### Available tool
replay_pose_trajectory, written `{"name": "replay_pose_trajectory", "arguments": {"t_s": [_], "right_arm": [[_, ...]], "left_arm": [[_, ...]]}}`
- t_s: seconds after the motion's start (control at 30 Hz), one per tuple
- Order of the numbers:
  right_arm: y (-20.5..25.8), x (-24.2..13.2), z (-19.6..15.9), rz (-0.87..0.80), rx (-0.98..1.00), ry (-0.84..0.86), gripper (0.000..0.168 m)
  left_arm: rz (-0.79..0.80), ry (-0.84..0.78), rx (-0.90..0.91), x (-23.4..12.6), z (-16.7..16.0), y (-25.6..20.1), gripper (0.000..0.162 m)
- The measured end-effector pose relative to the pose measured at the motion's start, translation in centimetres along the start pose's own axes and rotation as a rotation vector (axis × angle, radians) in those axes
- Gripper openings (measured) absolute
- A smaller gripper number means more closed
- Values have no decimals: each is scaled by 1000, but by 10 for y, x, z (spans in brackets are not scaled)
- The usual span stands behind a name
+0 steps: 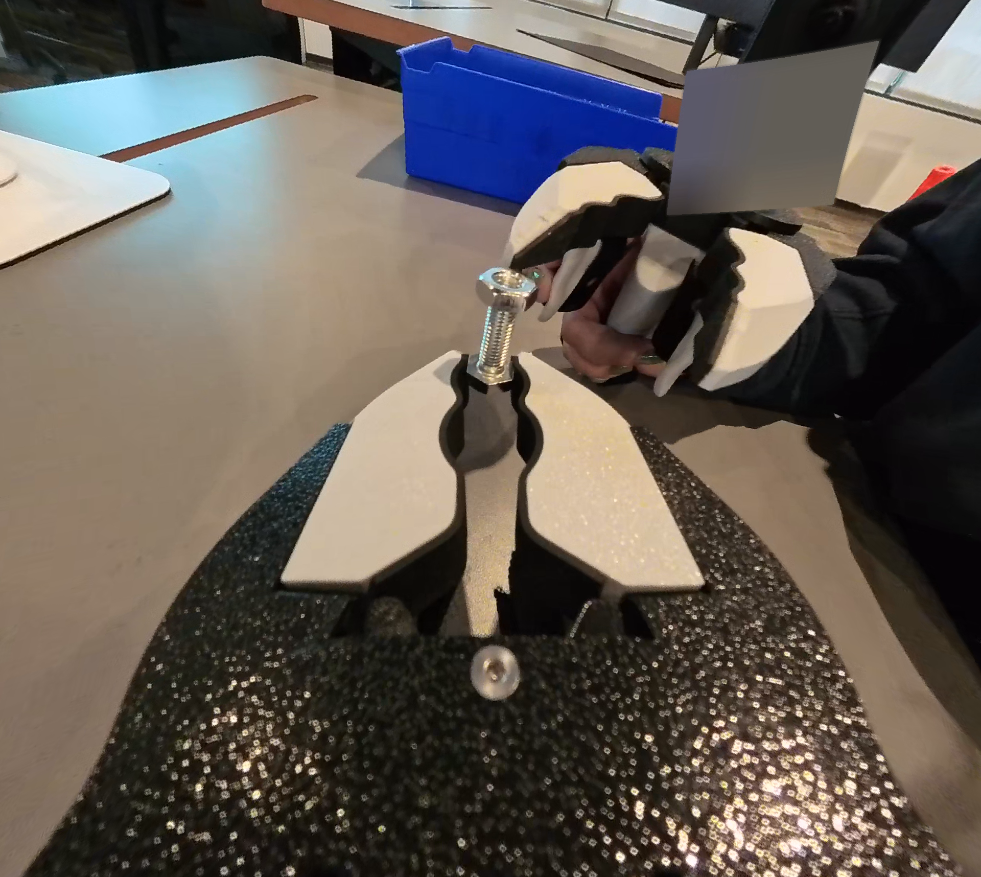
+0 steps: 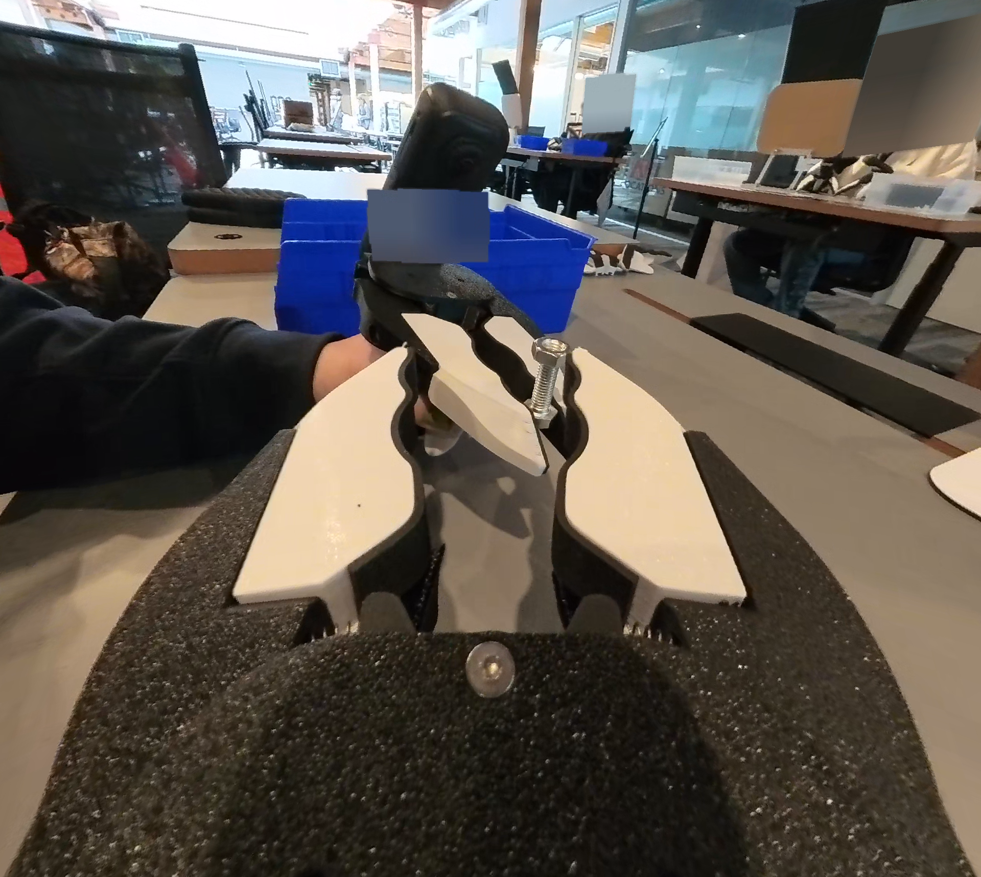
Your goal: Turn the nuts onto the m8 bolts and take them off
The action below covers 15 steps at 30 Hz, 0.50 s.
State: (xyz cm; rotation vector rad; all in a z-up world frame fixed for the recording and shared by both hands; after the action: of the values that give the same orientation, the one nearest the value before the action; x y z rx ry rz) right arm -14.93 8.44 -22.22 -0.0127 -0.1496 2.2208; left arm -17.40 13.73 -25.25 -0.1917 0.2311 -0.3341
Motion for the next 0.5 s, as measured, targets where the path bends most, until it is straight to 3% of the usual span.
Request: {"name": "replay_pose_trajectory", "arguments": {"t_s": [0.2, 0.5], "right_arm": [[4, -1, 0, 41, -16, 3, 43], [-1, 0, 1, -13, -24, -6, 54]], "left_arm": [[0, 0, 0, 0, 0, 0, 14], [-2, 6, 3, 1, -1, -1, 14]]}}
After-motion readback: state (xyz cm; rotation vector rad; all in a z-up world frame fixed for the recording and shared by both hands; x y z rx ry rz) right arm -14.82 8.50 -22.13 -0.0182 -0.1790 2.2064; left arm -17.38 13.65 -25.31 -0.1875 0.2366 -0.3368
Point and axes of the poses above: each gripper's, where its closed fingertips meet, x out along the fingers, z out of its top, y = z × x across the jaws, the point moved 4 cm from there along -x, back along the fingers, and after that the axes turned 2 degrees about -x, right-handed, at the moved point
